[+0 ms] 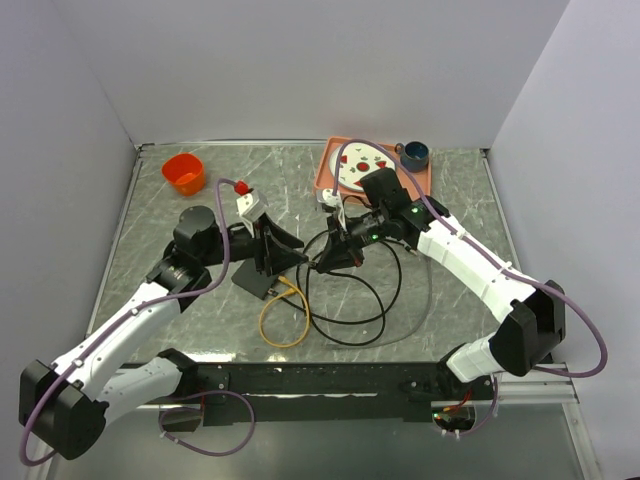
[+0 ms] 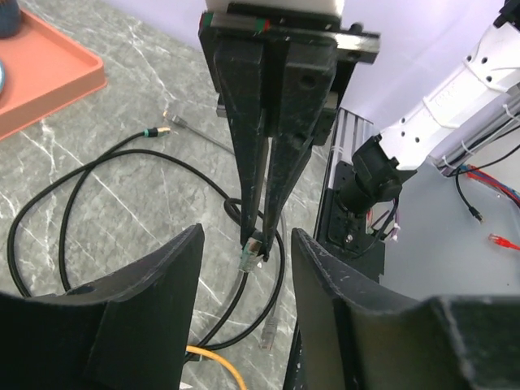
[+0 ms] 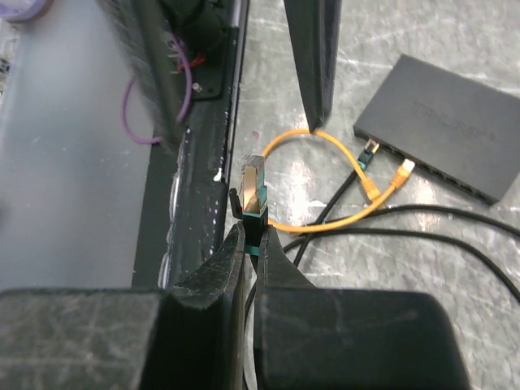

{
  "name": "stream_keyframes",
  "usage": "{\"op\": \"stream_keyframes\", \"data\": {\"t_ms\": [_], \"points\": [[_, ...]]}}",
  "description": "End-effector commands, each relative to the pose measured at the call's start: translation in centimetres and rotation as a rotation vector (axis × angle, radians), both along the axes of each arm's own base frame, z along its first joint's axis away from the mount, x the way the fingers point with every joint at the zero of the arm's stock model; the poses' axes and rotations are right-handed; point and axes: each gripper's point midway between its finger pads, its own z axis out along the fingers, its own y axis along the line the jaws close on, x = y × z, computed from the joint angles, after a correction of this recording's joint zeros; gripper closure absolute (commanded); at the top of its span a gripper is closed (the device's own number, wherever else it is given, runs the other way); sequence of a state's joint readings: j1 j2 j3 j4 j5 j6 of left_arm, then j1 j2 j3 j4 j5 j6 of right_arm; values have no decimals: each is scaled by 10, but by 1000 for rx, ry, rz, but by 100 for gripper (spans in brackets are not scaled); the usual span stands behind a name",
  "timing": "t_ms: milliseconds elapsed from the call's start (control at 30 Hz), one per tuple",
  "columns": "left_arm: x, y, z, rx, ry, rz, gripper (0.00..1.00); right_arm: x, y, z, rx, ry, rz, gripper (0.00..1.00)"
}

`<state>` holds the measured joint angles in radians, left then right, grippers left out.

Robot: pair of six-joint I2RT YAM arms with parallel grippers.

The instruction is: Insert the plug into the switch port

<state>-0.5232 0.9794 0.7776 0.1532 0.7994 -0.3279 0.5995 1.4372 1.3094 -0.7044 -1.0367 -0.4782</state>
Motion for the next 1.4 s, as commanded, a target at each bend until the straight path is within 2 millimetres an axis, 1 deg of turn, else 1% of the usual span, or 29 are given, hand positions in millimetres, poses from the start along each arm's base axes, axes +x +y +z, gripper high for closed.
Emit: {"op": "stream_keyframes", "data": {"t_ms": [0, 200, 233, 400, 433, 500, 533, 600, 633, 667, 700, 733, 767, 800, 833, 867, 900, 933, 967, 1000, 1033, 1067, 1100, 1133, 1267, 1300, 1367], "points": [[-1, -8, 3, 1, -50, -39, 49, -8, 3, 26, 60, -17, 39, 100], [-5, -20, -6, 21, -33, -74, 58, -8, 3, 28, 65, -20, 32, 100], [-6, -21, -6, 22, -36, -79, 62, -6, 3, 26, 59, -21, 27, 100], [-7, -27, -11, 46, -25, -93, 71, -4, 4, 26, 56, -25, 10, 100], [-7, -27, -13, 51, -23, -95, 79, -3, 4, 26, 58, -32, 5, 100], [-6, -28, -14, 54, -17, -92, 91, -1, 4, 26, 56, -37, -7, 100], [-6, -28, -14, 53, -16, -87, 99, 0, 4, 27, 57, -42, -12, 100], [-1, -26, -12, 49, -21, -53, 99, 5, 3, 26, 38, -53, -48, 100], [1, -25, -10, 42, -10, -32, 99, 8, 2, 26, 32, -54, -70, 97], [3, -24, -6, 30, -15, -7, 99, 11, 2, 26, 26, -64, -90, 83], [5, -23, -3, 18, 5, 18, 99, 18, -2, 28, 9, -104, -149, 75], [13, -21, -1, 8, 14, 69, 99, 20, -5, 23, -5, -97, -196, 69], [16, -20, 4, -9, 21, 95, 99, 30, -5, 26, 2, -148, -251, 48], [18, -20, 6, -21, 57, 119, 99, 37, -11, 34, -14, -230, -340, 39], [26, -18, 7, -26, 75, 165, 99, 39, -14, 28, -35, -262, -385, 18], [29, -18, 12, -36, 88, 183, 99, 41, -14, 34, -17, -307, -417, 7], [31, -18, 9, -29, 139, 202, 99, 38, -17, 46, 9, -352, -440, 6], [36, -17, 9, -30, 158, 229, 99, 39, -19, 42, -10, -379, -484, 4], [40, -18, 12, -31, 181, 243, 99, 38, -20, 44, 0, -400, -501, 3], [42, -18, 8, -26, 229, 260, 99, 40, -22, 56, 38, -438, -535, 3], [43, -19, 10, -27, 242, 263, 99, 42, -25, 51, 29, -452, -568, 3], [44, -22, 12, -31, 253, 256, 99, 43, -27, 52, 29, -465, -595, 3], [43, -23, 13, -39, 273, 252, 99, 44, -26, 57, 53, -486, -608, 4], [43, -24, 15, -50, 275, 245, 99, 43, -25, 53, 50, -480, -608, 4], [40, -27, 19, -64, 290, 224, 99, 44, -19, 54, 73, -477, -609, 17], [39, -27, 19, -62, 290, 216, 99, 46, -16, 50, 65, -475, -607, 20], [37, -27, 19, -57, 295, 212, 99, 48, -13, 53, 71, -478, -604, 22]]}}
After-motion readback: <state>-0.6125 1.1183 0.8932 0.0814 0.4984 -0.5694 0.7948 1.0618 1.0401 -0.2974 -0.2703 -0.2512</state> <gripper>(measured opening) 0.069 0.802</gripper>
